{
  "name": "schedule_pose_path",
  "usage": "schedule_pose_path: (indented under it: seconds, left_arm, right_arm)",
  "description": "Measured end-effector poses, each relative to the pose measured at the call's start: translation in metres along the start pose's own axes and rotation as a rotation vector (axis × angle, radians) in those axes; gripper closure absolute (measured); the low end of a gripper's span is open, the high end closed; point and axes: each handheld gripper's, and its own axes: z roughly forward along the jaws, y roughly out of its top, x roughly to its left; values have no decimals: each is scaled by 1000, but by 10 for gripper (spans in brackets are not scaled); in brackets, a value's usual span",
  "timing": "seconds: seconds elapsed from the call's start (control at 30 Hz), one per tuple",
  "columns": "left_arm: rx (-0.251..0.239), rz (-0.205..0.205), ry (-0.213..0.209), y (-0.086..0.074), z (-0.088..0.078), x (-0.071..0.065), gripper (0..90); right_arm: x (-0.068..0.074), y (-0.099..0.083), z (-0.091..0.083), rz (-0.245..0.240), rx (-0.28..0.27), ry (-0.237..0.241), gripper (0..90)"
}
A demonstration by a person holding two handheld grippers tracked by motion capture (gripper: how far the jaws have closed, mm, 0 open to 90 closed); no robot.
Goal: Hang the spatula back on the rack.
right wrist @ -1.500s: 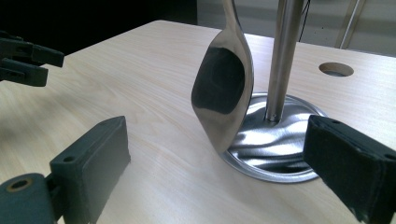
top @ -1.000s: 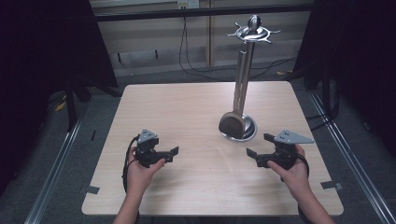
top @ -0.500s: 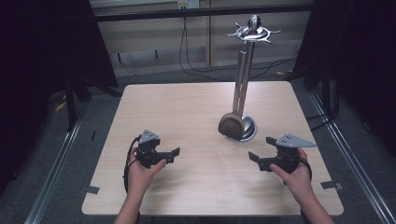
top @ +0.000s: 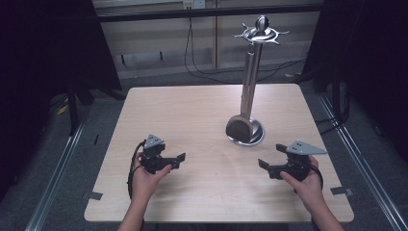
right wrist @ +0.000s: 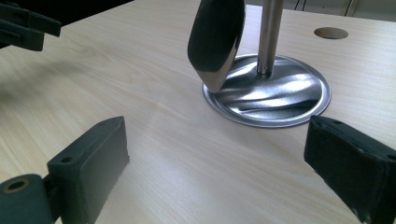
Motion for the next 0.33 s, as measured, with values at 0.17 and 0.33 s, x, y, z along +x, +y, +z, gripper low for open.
schedule_pose_path:
  seconds: [0.17,0.33]
  left_arm:
    - [0,0,-1,-1,0,-1,67]
    - [4,0,-3,0,0,-2,69]
  right_arm:
    - [1,-4,0,-12,16,0,61]
    - [2,-7,0,-26,28,-5,62]
